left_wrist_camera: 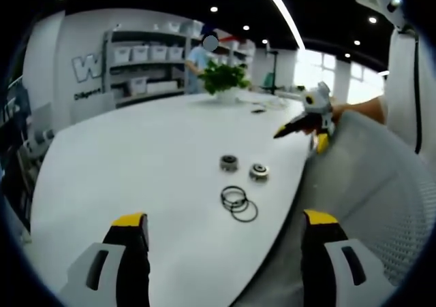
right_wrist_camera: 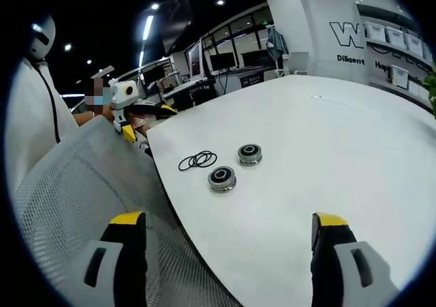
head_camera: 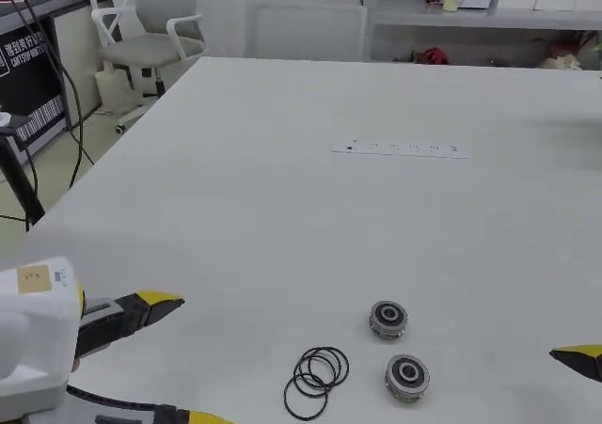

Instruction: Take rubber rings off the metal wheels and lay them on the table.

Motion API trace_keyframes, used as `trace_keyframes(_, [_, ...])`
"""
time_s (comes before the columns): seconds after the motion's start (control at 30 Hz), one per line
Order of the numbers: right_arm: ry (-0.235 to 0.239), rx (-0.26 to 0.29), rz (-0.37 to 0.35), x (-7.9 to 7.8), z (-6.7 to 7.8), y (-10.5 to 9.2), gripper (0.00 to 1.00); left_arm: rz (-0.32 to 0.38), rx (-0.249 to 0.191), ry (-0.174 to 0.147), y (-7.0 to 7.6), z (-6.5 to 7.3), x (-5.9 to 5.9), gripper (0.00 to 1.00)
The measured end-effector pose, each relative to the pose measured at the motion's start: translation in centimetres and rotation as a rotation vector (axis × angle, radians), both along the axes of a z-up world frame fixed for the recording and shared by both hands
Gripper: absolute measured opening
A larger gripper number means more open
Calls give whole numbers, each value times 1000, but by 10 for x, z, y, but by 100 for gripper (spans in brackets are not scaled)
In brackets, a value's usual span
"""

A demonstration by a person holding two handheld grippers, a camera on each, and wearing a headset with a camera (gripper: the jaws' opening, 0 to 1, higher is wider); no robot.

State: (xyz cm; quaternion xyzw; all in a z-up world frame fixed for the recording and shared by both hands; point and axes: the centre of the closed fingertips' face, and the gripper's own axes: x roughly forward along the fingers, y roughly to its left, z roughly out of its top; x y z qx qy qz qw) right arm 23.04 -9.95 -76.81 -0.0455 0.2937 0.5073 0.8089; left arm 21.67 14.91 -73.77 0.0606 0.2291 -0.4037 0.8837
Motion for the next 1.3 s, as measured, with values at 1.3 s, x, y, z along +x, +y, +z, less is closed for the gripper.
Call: trace_keyframes(1.3, [68, 4, 16, -10, -10, 4, 91, 41, -7, 18, -10, -5, -2, 92])
